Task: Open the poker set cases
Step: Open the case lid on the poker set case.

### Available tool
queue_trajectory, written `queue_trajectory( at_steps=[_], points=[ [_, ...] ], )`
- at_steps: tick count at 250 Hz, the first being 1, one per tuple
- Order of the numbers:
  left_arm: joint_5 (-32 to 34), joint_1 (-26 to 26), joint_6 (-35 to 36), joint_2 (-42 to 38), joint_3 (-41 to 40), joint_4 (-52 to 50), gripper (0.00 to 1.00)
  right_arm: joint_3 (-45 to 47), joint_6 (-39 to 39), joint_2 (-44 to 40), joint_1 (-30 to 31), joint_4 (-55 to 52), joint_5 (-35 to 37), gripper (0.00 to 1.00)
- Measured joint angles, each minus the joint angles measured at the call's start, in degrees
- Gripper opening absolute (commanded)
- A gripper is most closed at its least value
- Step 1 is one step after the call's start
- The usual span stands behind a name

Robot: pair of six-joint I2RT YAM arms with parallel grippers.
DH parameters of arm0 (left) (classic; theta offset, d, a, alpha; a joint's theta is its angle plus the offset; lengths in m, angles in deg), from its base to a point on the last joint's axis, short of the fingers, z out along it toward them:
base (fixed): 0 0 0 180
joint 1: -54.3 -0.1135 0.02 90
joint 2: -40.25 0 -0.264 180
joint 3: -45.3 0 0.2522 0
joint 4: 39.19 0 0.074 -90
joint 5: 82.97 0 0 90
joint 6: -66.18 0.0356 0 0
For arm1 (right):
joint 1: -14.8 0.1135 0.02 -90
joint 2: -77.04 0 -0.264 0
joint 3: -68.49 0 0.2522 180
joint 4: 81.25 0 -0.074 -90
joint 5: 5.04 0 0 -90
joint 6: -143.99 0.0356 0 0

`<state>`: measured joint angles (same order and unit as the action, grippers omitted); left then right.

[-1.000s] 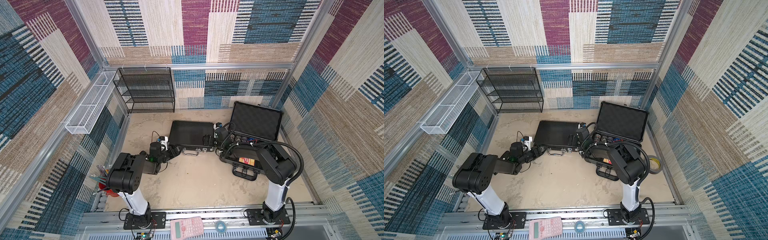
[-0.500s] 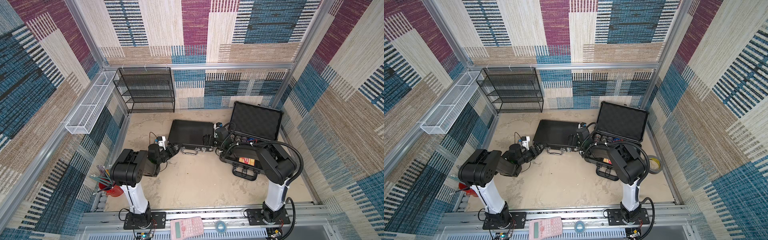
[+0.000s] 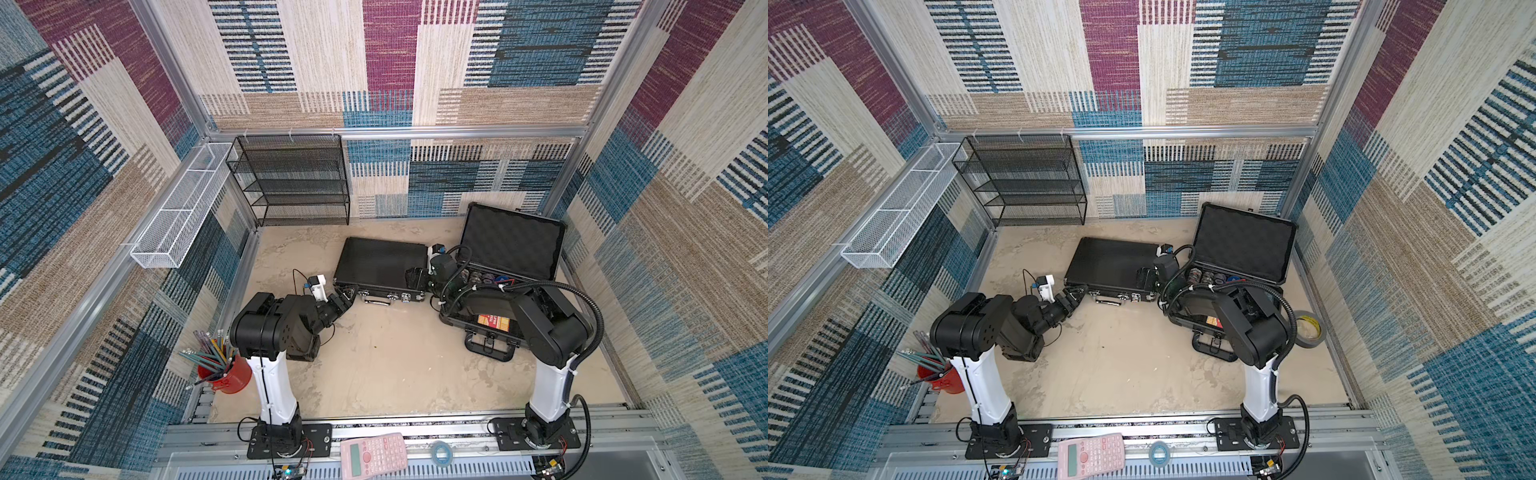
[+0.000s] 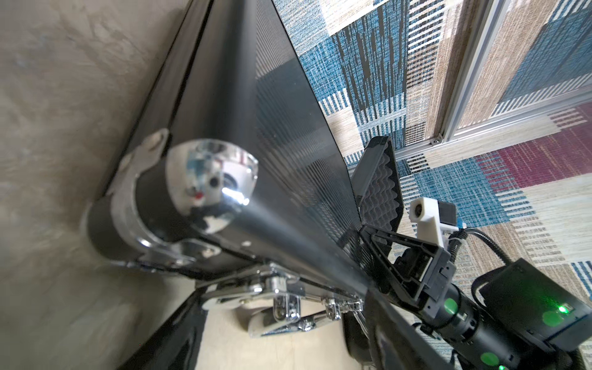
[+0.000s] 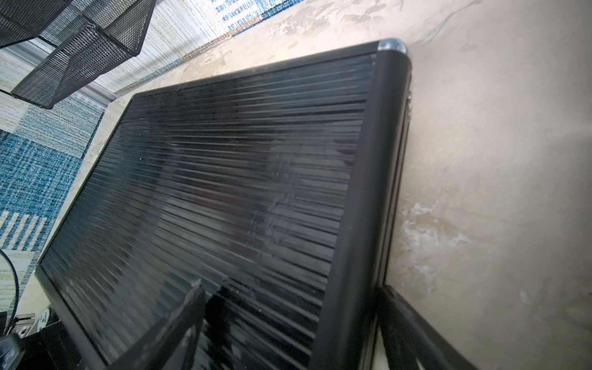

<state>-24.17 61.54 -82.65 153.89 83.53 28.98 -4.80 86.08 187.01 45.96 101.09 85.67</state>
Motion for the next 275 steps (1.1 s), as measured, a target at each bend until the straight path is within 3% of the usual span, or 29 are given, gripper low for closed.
queue_trajectory(
  at_steps=[275],
  points=[
    [-3.5,0.3,-5.2,-7.6,-3.8,-6.0,0.72,0.3,0.7,0.4,0.0,0.5,0.8,0.83]
  ],
)
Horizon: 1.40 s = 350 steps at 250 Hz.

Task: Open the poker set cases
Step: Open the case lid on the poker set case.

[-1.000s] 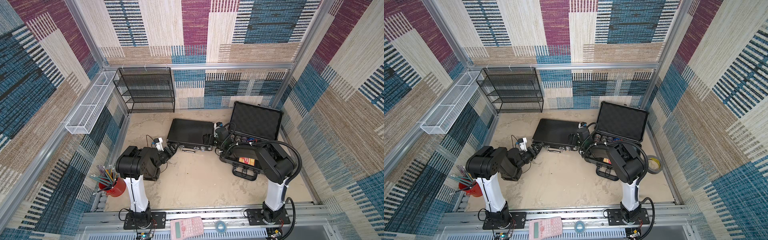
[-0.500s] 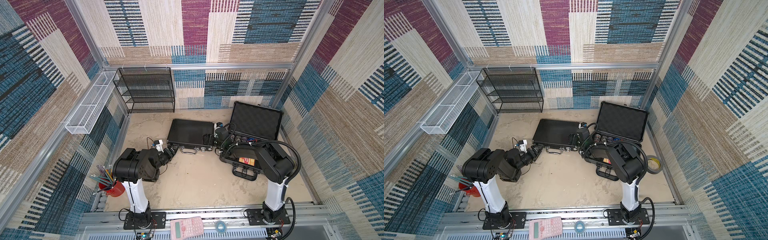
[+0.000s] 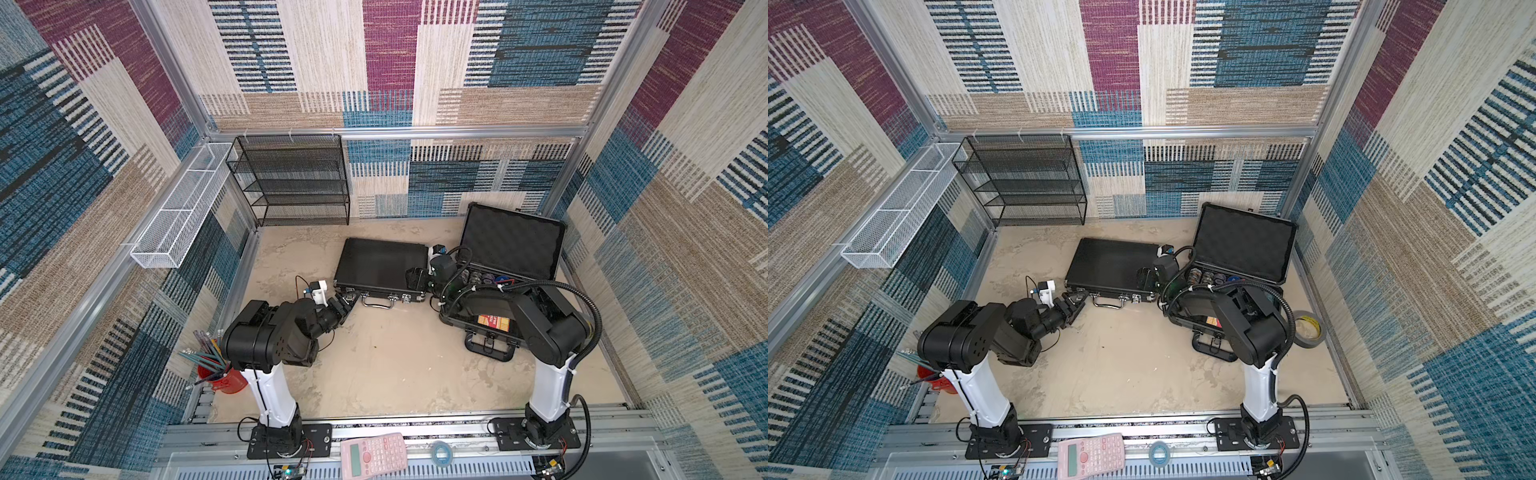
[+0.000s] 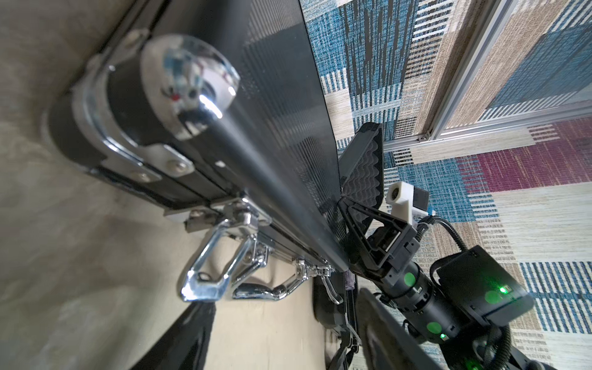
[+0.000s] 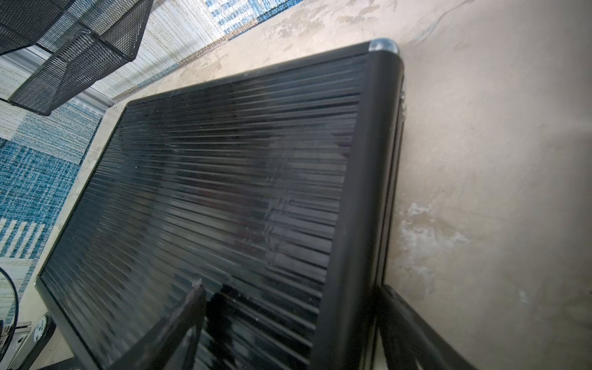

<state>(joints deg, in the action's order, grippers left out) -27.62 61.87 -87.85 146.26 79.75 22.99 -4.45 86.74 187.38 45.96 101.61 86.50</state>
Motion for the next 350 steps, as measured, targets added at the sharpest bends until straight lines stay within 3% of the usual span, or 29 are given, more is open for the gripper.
queue_trajectory(
  at_steps=[166,302,350],
  points=[
    [1.8,0.0,-0.4,-7.0,-2.3,-0.1,0.73,0.3,0.0,-0.4,0.0,-0.2,0.0,0.85],
    [3.6,0.1,4.5,-15.5,-0.6,-14.3,0.80,1.3,-0.8,-2.6,0.3,-2.2,-2.6,0.95],
    [6.0,0.4,8.2,-23.8,0.1,-24.2,0.85,2.7,-2.6,-5.5,0.3,-3.6,-3.0,0.99]
  ],
)
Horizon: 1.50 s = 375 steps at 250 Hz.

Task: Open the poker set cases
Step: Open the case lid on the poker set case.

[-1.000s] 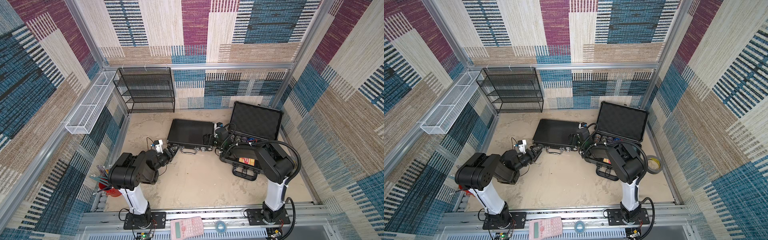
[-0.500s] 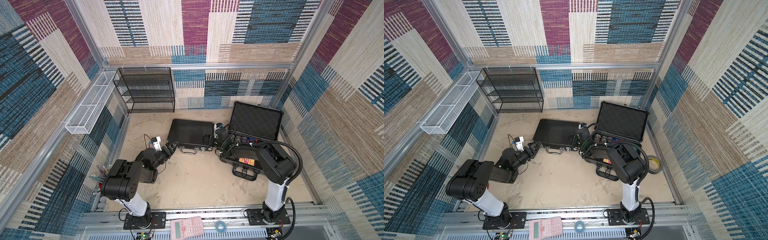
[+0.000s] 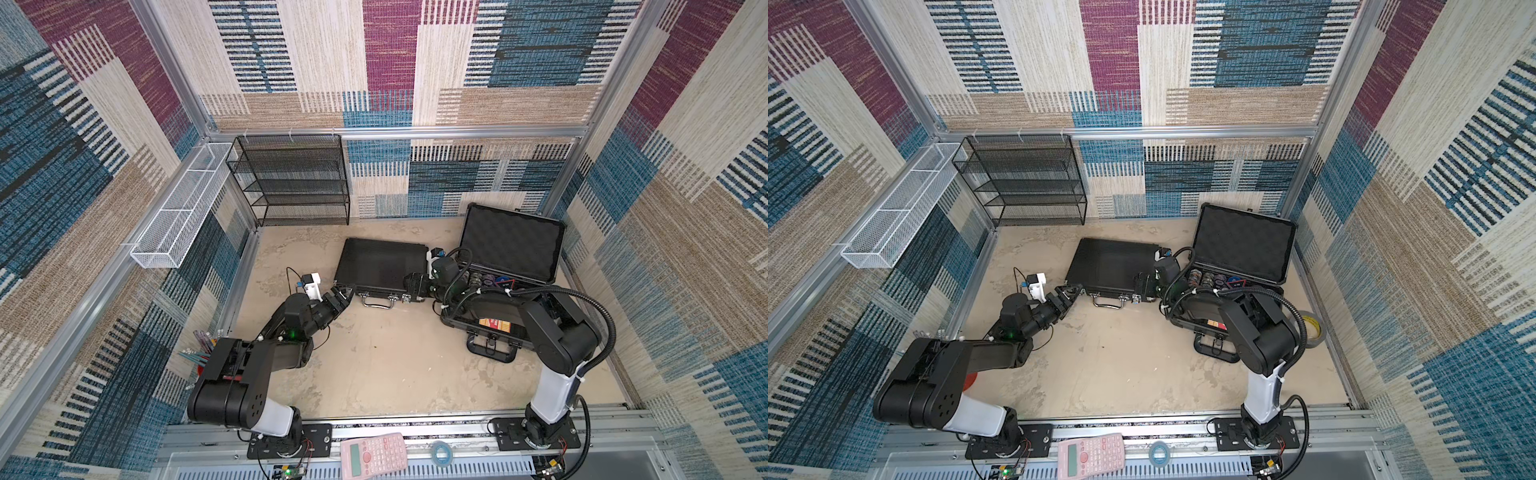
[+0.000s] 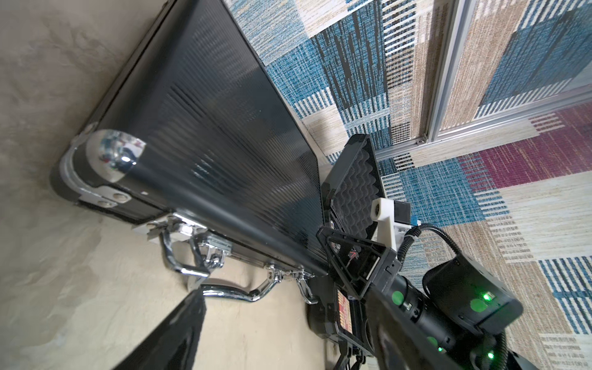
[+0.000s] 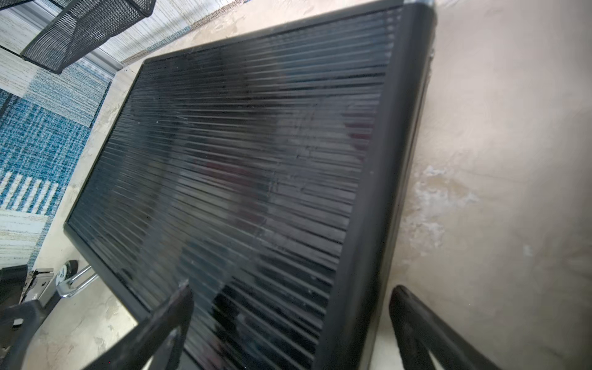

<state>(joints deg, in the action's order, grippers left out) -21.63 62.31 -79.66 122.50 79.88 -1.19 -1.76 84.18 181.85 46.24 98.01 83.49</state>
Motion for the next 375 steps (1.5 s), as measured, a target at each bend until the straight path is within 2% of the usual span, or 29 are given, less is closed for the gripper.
queue_trajectory(
  at_steps=[51,69,99,160,220,275,313,375],
  points=[
    [4.1,0.4,8.0,-11.8,4.8,-17.9,0.97,1.5,-0.7,-2.5,0.0,1.0,0.0,1.00],
    [5.6,0.4,10.4,-13.3,6.7,-23.2,1.00,1.6,-0.7,-3.1,0.0,1.3,-0.1,0.99],
    [6.8,0.5,14.2,-12.7,9.8,-30.3,0.99,1.8,-0.7,-3.9,0.0,1.8,-0.5,0.99],
    [10.4,0.2,20.6,-6.3,16.9,-38.7,0.99,1.7,-0.6,-3.1,-0.8,2.5,-1.9,1.00],
    [13.7,-0.3,26.9,1.8,24.5,-42.8,0.99,-0.3,0.6,-0.6,-2.3,2.5,-3.4,1.00],
    [13.0,-0.9,29.7,9.9,29.7,-43.6,0.95,-2.8,1.1,2.9,-3.1,2.7,-6.1,1.00],
    [9.7,-1.3,30.4,16.3,33.3,-43.5,0.91,-3.9,1.3,4.9,-3.9,3.1,-7.6,1.00],
    [7.3,-1.7,30.2,21.3,34.0,-40.2,0.82,-5.7,1.4,7.4,-4.5,3.2,-9.0,0.98]
  ],
)
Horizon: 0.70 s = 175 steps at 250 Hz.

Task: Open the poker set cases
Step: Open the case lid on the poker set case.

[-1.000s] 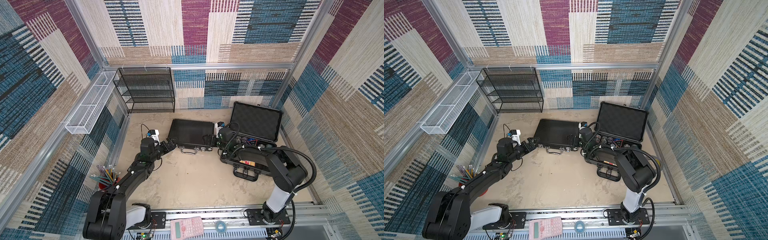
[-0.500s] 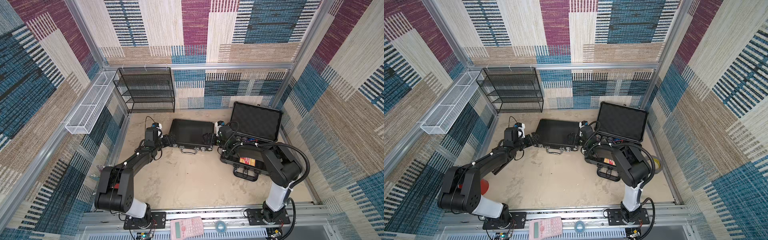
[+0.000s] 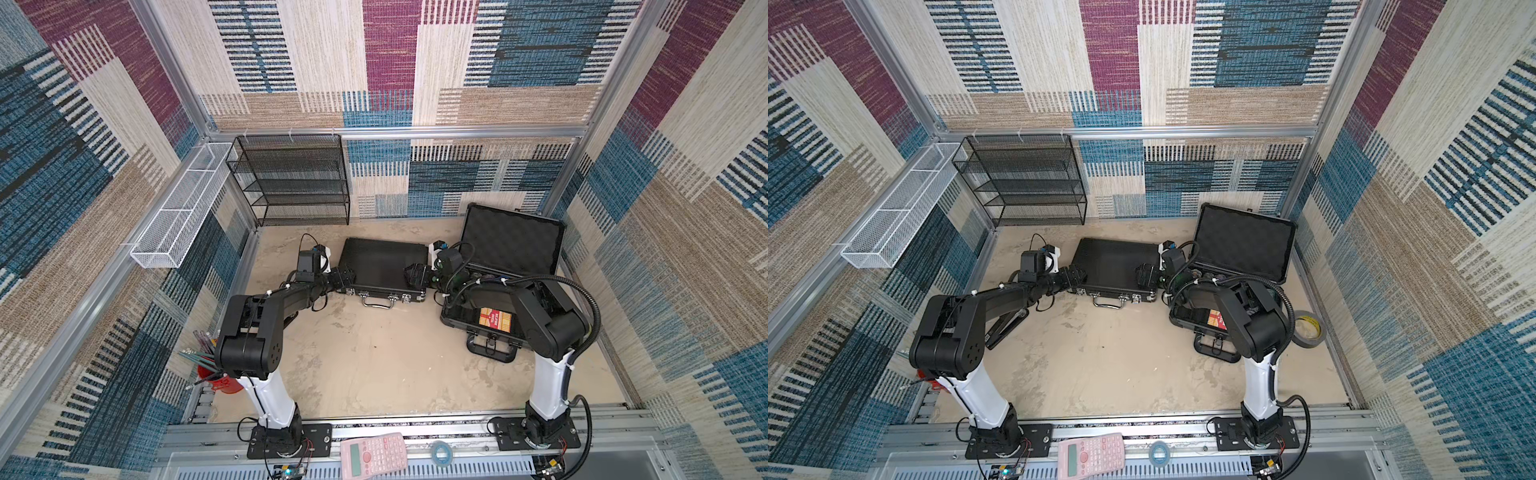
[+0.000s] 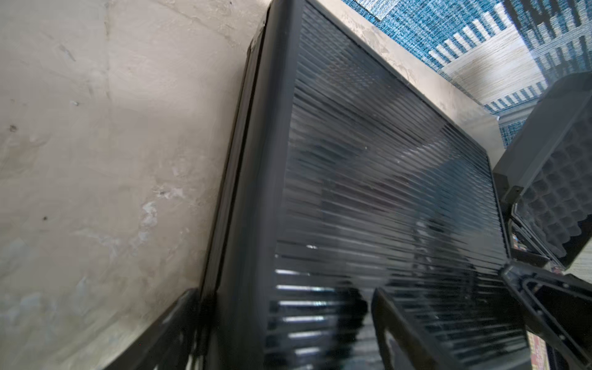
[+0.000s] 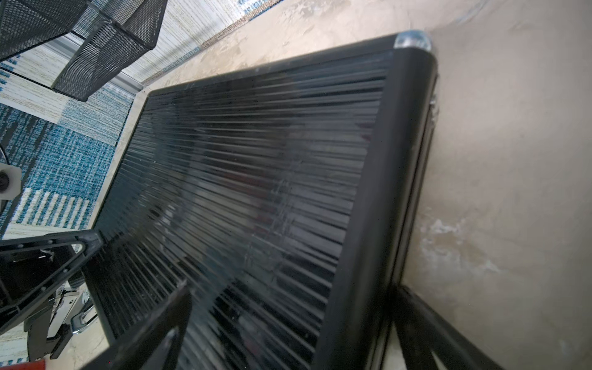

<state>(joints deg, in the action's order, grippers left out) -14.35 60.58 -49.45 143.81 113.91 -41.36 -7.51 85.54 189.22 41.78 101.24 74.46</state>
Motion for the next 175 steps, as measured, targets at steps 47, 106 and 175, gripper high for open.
queue_trajectory(
  at_steps=[47,106,175],
  points=[
    [-0.1,-0.1,-1.4,0.1,-1.7,3.8,0.77,-0.1,-0.3,0.1,-0.1,-0.1,-0.4,0.95],
    [0.1,0.3,-2.3,-1.2,-3.4,4.6,0.72,-1.9,-0.9,1.7,-0.6,-0.2,-0.5,0.91],
    [2.0,1.2,-3.6,-4.2,-7.4,6.4,0.70,-2.8,-1.0,1.9,-0.4,-0.9,-0.3,0.89]
  ],
)
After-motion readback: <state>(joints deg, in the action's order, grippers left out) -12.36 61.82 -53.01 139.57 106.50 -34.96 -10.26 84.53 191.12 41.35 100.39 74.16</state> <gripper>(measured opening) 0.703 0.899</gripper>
